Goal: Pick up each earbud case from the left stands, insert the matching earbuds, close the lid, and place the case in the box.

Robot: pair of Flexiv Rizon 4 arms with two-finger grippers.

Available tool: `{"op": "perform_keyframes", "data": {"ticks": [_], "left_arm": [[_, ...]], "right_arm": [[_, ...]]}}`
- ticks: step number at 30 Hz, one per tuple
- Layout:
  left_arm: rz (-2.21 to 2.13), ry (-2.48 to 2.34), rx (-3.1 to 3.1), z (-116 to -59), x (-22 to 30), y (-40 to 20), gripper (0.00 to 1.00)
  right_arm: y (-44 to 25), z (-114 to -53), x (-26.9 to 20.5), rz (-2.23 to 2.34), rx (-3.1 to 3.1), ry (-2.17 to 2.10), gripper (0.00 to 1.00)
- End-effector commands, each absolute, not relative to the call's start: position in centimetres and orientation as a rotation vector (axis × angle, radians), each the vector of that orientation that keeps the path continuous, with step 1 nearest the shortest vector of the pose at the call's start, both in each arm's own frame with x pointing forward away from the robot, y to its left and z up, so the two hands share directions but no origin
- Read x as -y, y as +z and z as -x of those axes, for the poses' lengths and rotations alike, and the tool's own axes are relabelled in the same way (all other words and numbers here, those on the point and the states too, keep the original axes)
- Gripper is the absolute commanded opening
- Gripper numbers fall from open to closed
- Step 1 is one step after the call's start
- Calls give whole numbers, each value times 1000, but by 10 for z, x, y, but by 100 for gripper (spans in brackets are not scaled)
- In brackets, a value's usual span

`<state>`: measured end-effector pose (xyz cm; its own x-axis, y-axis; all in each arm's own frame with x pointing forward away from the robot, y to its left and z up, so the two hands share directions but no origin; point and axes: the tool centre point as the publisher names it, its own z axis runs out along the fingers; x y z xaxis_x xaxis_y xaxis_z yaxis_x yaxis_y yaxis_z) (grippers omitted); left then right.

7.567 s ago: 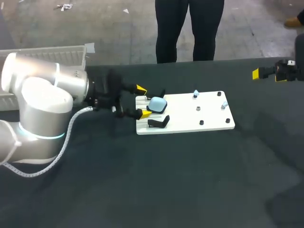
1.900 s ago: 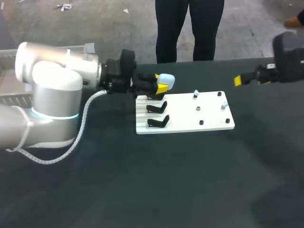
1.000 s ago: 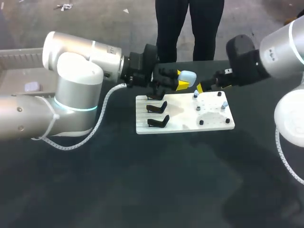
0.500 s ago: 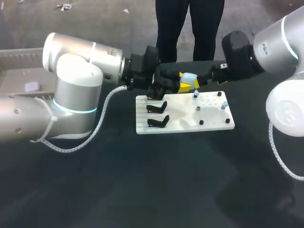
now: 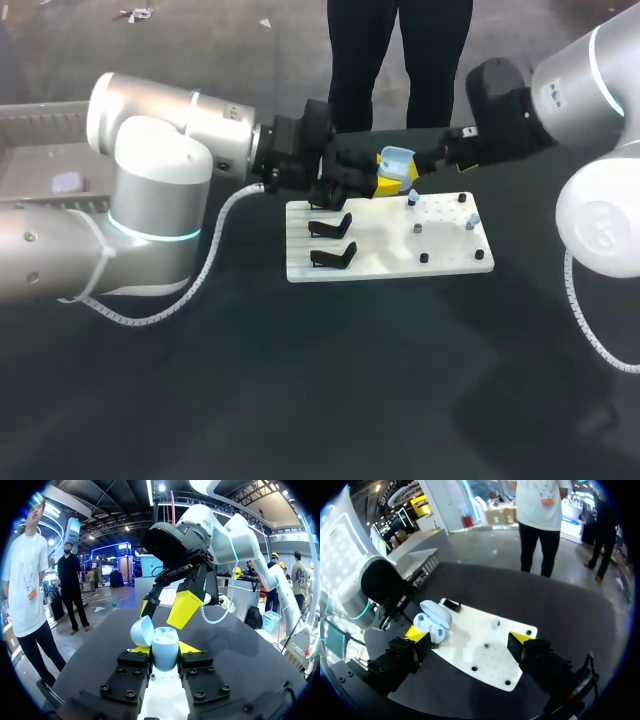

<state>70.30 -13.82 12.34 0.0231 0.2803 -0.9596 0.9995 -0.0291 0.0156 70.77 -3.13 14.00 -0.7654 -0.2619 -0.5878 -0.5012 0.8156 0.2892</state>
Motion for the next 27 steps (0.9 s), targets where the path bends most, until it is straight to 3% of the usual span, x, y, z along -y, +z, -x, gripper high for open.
{"op": "perform_keyframes", "data": {"ticks": [1,27], "left_arm": [[-1400,-1083,-1373,-703,131,118,0],[-1228,-1160,-1240,-717,92,135,0]], "right_arm": [[144,-703,36,543,-2466,521,100],[111,-681,107,380,-2688,-42,100]]}}
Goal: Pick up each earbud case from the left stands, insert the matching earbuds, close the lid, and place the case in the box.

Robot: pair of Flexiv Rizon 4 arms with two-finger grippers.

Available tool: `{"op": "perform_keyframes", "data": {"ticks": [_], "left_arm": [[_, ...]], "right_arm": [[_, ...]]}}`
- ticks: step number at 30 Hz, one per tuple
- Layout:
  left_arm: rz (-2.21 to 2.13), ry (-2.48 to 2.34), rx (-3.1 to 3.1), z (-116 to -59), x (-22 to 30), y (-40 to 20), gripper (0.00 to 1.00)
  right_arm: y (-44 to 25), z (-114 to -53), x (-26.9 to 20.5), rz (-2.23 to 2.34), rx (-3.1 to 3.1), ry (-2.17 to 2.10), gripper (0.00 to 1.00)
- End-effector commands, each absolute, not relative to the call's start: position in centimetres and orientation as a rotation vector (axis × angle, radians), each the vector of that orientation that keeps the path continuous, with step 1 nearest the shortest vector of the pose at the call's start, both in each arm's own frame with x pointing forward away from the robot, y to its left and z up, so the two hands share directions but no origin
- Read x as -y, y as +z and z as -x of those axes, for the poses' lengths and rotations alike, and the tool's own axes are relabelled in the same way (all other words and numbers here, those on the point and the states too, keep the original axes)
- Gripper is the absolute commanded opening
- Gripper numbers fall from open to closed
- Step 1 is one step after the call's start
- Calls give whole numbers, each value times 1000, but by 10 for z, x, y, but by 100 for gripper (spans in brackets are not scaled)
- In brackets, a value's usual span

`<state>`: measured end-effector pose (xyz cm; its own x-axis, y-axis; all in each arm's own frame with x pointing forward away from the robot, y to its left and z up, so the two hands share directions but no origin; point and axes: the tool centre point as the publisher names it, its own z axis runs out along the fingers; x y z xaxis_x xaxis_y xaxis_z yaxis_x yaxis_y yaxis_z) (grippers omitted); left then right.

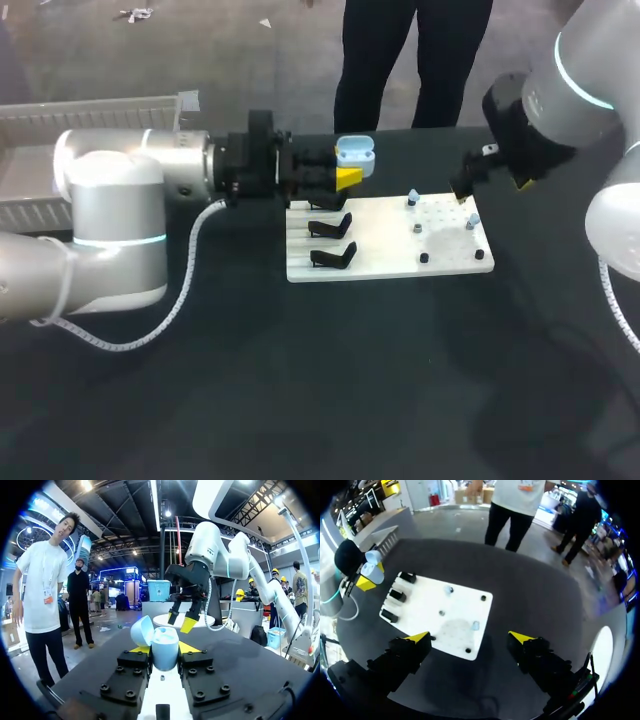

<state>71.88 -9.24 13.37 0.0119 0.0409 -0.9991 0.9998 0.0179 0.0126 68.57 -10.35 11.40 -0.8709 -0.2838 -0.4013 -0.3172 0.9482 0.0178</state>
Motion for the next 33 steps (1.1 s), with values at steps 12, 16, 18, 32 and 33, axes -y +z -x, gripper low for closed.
{"op": "perform_keyframes", "data": {"ticks": [12,16,18,32,33], "left_arm": [[-1224,-1143,-1249,-718,92,136,0],[-1224,-1145,-1259,-720,91,134,0],[-1222,-1144,-1261,-720,90,133,0],[-1233,-1159,-1276,-719,88,131,0],[-1233,-1159,-1276,-719,88,131,0]], "right_arm": [[107,-681,117,352,-2702,-62,100],[104,-681,119,347,-2711,-67,100],[102,-681,119,346,-2717,-70,100],[94,-679,121,340,-2752,-78,100],[94,-679,121,339,-2753,-80,100]]}}
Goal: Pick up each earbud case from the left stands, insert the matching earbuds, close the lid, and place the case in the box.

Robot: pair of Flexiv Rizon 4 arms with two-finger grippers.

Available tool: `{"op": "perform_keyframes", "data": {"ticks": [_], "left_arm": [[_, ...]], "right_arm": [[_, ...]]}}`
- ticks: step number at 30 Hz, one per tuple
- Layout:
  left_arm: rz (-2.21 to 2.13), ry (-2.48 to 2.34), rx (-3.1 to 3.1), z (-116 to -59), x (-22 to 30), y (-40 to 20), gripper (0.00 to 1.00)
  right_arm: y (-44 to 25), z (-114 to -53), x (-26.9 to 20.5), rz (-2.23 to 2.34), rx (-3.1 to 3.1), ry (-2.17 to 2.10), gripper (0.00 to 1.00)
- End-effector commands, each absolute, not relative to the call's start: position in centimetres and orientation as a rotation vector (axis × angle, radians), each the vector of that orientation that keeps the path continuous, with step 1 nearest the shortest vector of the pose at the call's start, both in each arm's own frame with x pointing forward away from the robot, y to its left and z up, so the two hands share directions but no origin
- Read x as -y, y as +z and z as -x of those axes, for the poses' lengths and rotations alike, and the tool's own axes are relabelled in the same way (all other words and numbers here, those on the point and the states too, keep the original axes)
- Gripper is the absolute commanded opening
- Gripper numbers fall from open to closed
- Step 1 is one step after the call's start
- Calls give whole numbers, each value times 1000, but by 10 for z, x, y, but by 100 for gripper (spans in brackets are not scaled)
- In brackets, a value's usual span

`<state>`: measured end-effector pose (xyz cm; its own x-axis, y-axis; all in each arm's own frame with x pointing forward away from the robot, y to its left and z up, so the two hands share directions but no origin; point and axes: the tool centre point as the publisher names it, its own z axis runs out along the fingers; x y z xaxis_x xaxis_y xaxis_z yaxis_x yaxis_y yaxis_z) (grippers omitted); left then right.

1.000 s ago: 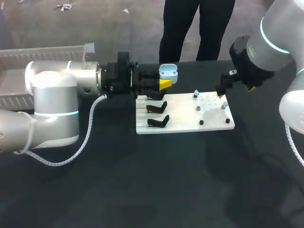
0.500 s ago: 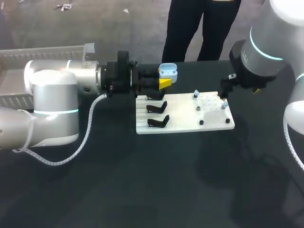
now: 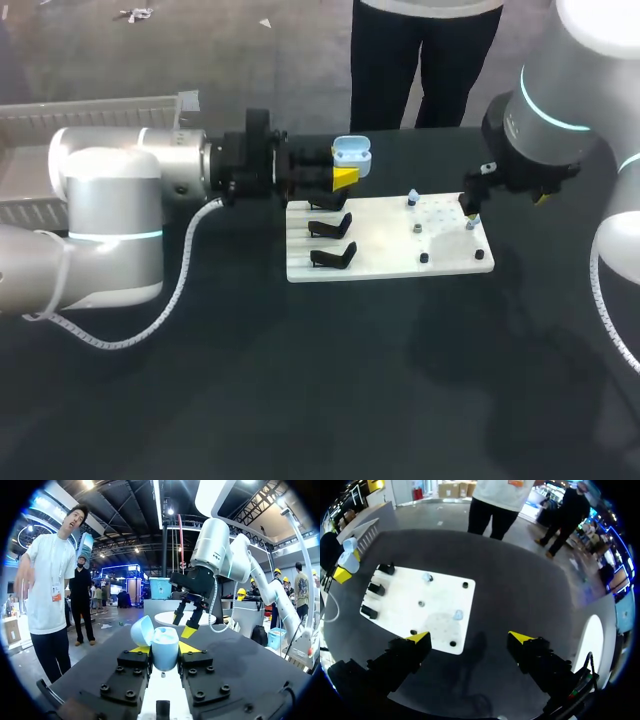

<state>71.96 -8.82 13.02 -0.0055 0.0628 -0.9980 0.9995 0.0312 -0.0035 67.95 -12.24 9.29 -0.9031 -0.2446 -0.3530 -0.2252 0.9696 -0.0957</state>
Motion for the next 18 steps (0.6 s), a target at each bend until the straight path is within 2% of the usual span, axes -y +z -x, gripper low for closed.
{"op": "perform_keyframes", "data": {"ticks": [1,18], "left_arm": [[-1233,-1159,-1276,-719,88,131,0],[-1233,-1159,-1276,-719,88,131,0]], "right_arm": [[94,-679,121,339,-2753,-82,100],[68,-682,107,374,-2820,-148,100]]}}
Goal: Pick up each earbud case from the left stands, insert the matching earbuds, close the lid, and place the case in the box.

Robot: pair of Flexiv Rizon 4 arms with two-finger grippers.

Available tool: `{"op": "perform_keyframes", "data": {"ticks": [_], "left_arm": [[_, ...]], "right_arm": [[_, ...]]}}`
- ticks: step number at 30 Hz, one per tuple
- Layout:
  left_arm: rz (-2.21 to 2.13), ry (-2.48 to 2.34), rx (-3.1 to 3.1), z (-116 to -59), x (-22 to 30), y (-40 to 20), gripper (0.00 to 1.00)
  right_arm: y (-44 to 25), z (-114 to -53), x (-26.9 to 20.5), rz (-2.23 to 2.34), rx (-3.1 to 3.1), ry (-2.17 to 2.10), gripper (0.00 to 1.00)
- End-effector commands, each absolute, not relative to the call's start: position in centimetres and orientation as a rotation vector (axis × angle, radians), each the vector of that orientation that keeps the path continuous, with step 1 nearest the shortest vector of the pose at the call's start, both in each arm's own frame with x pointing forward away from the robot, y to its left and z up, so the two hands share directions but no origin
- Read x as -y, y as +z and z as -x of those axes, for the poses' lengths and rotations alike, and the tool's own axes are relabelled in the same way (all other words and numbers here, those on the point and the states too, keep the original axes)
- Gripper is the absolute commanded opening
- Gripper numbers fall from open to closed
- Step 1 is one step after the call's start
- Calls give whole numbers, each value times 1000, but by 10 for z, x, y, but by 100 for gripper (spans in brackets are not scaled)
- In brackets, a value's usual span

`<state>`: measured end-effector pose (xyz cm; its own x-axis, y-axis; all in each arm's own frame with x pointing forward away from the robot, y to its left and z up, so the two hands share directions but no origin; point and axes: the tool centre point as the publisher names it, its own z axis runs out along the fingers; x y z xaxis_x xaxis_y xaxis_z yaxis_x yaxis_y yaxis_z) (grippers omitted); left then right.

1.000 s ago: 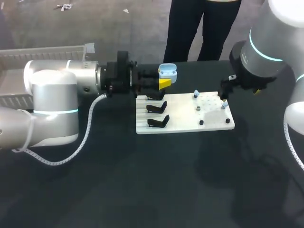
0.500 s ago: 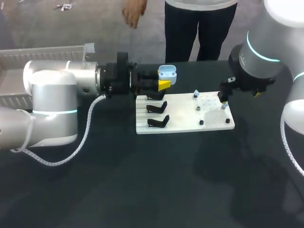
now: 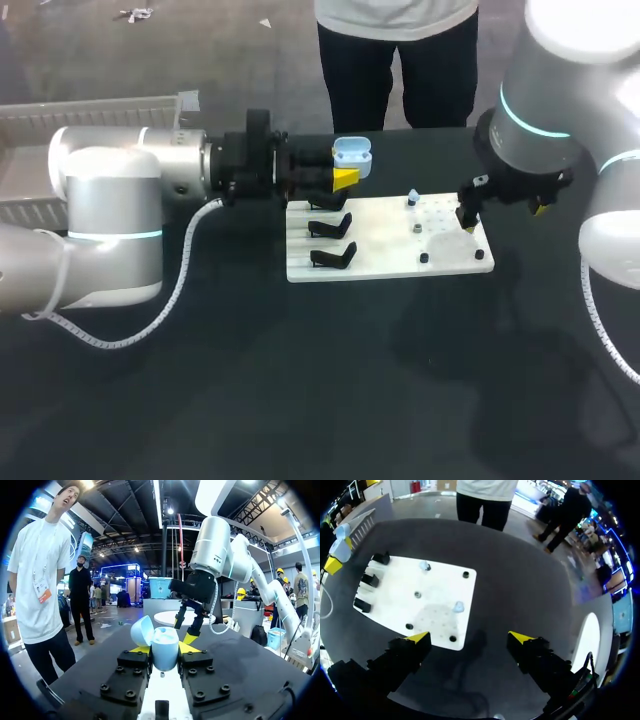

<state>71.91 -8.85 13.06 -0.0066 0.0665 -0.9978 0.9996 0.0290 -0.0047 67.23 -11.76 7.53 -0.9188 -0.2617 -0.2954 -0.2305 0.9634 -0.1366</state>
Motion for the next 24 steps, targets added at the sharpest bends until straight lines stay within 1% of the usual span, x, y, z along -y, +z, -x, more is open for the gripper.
{"op": "perform_keyframes", "data": {"ticks": [1,8,17,18,21,24], "left_arm": [[-1233,-1159,-1276,-719,88,131,0],[-1233,-1159,-1276,-719,88,131,0],[-1233,-1159,-1276,-719,88,131,0],[-1233,-1159,-1276,-719,88,131,0],[-1233,-1159,-1276,-719,88,131,0],[-1233,-1159,-1276,-719,88,131,0]], "right_arm": [[66,-684,106,383,-2823,-146,100],[55,-694,100,476,-2841,-133,100],[41,-701,107,573,-2871,-134,100],[41,-701,107,584,-2871,-133,98],[40,-702,107,601,-2873,-128,86],[39,-702,105,613,-2874,-115,81]]}}
